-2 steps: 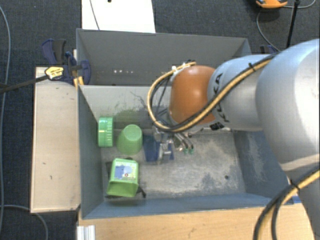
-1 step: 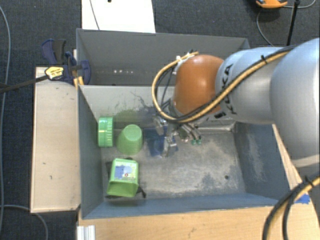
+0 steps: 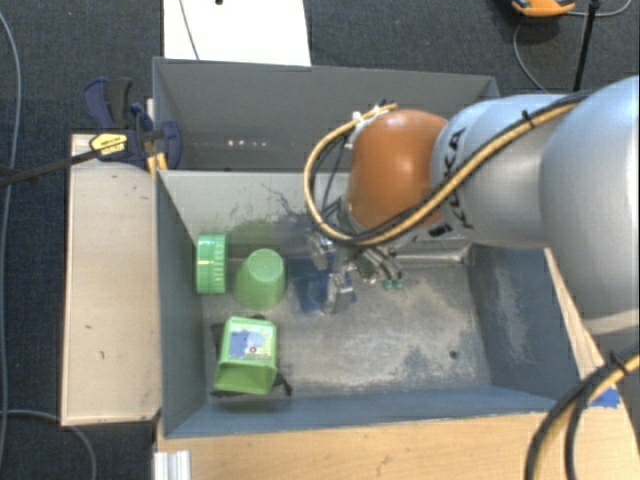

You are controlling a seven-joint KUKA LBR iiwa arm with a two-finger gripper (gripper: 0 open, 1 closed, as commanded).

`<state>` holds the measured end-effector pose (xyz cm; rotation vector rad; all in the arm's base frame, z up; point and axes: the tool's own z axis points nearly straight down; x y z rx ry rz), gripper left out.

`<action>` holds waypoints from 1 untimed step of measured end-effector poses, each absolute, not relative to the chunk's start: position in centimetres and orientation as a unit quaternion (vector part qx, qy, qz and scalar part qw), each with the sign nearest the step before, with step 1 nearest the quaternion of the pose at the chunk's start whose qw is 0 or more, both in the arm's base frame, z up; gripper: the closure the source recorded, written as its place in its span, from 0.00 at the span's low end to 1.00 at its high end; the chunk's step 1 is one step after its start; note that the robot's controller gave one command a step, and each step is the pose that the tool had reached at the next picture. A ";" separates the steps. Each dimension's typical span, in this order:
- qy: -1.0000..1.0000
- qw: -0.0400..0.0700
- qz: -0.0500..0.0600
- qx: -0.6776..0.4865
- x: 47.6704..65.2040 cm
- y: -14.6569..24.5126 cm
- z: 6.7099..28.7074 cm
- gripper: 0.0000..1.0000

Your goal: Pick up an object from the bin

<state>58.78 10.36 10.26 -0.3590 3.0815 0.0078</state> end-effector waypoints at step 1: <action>0.994 0.021 0.003 -0.103 58.9 10.4 8.4 1.00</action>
Offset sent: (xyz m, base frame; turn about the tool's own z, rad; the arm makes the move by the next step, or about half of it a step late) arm 0.0003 -0.0004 -0.0324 -0.0144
